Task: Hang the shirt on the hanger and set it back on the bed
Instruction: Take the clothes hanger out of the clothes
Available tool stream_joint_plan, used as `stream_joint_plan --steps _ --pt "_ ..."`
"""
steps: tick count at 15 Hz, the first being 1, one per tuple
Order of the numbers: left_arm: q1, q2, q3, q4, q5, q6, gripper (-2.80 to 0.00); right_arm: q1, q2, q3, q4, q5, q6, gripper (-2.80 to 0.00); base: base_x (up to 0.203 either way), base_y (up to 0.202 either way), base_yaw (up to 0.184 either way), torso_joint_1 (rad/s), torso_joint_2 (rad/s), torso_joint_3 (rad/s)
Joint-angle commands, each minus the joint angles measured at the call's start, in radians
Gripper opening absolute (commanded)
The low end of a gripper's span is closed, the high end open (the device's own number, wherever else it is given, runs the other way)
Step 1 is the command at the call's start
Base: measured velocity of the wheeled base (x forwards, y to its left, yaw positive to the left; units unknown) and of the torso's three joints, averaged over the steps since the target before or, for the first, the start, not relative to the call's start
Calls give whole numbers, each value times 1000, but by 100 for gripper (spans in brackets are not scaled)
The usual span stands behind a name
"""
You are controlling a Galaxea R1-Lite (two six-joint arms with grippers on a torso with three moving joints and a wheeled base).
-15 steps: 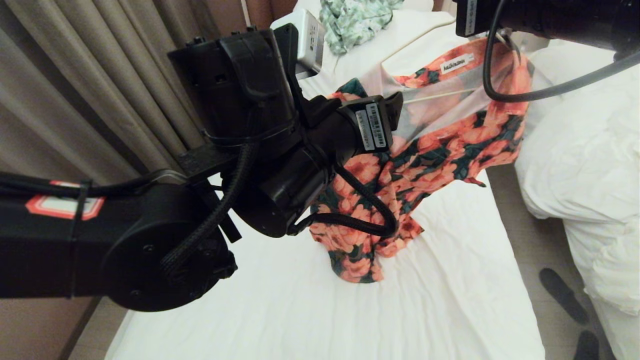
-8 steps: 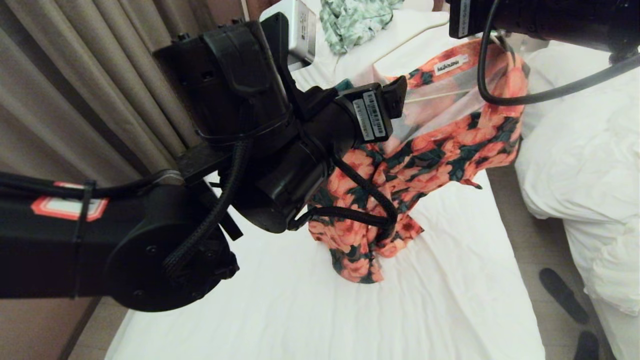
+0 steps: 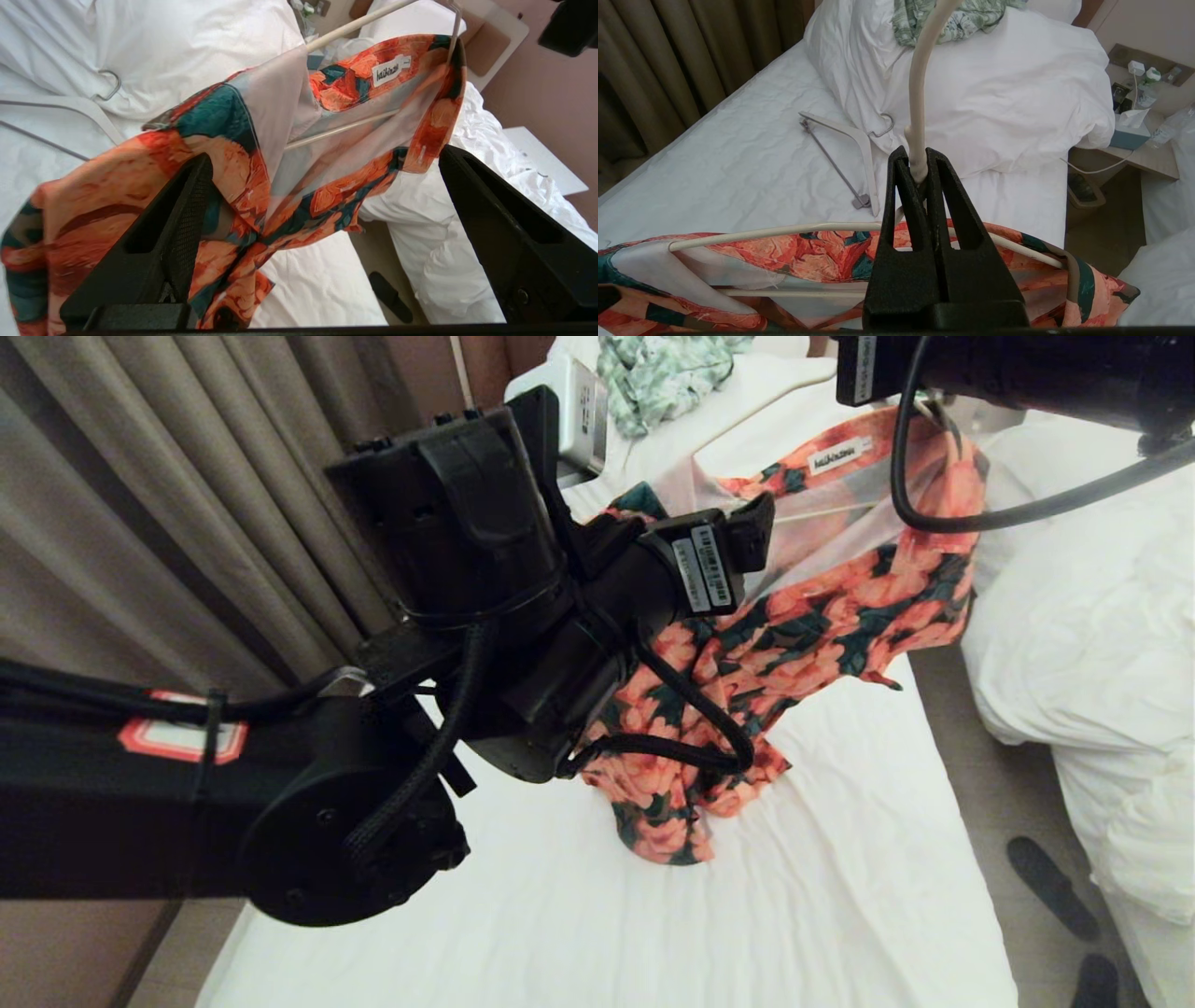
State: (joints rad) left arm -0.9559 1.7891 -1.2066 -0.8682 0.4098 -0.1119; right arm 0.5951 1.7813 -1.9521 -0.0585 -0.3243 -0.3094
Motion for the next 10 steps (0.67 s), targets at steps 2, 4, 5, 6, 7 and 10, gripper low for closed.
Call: stream_joint_plan --steps 2,4,5,6,7,10 --pt "2 30 -2 -65 3 1 0 3 0 -2 0 -1 -2 -280 0 0 0 0 0 0" --pt "2 36 -2 -95 3 6 0 9 -4 -8 19 -1 -1 -280 0 0 0 0 0 0" --pt "2 38 -2 -95 3 6 0 11 -7 -8 22 -2 -1 -280 0 0 0 0 0 0" --pt "2 44 -3 -104 1 6 0 12 -10 -7 23 -2 -1 -280 0 0 0 0 0 0" --pt "0 45 -2 -126 -2 6 0 12 -11 -7 23 -2 0 -280 0 0 0 0 0 0" --pt "5 44 22 -130 -14 11 0 3 -10 -11 23 -2 -1 -280 0 0 0 0 0 0"
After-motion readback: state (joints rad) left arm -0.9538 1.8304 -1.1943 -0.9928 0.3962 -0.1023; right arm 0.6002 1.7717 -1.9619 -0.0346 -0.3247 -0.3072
